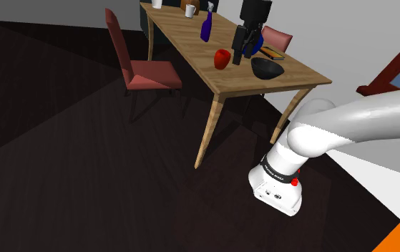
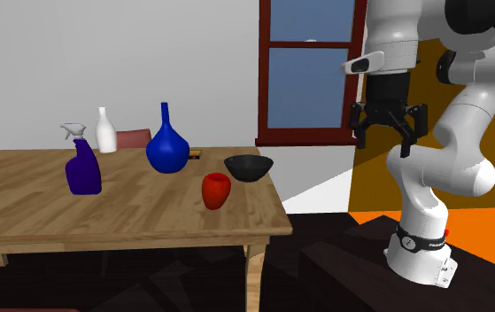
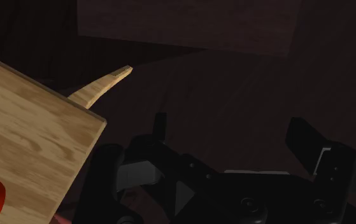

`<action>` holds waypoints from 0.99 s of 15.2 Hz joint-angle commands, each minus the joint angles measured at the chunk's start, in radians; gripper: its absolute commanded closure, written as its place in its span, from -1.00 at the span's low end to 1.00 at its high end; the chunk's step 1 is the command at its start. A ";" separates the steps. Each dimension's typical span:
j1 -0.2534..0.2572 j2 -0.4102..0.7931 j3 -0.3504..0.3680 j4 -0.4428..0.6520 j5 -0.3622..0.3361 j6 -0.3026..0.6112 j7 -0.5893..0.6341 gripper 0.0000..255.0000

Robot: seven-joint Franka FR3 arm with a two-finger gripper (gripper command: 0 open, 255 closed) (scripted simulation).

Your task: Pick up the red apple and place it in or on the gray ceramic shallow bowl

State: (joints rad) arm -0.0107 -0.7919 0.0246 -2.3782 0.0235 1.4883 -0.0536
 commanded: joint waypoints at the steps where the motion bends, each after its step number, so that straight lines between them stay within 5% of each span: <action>1: 0.000 0.000 0.000 0.000 0.000 0.000 0.000 -1.00; 15: -0.088 0.280 -0.206 0.071 -0.169 0.328 -0.228 -1.00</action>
State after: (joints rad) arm -0.0939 -0.5403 -0.1664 -2.3201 -0.1382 1.7890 -0.2655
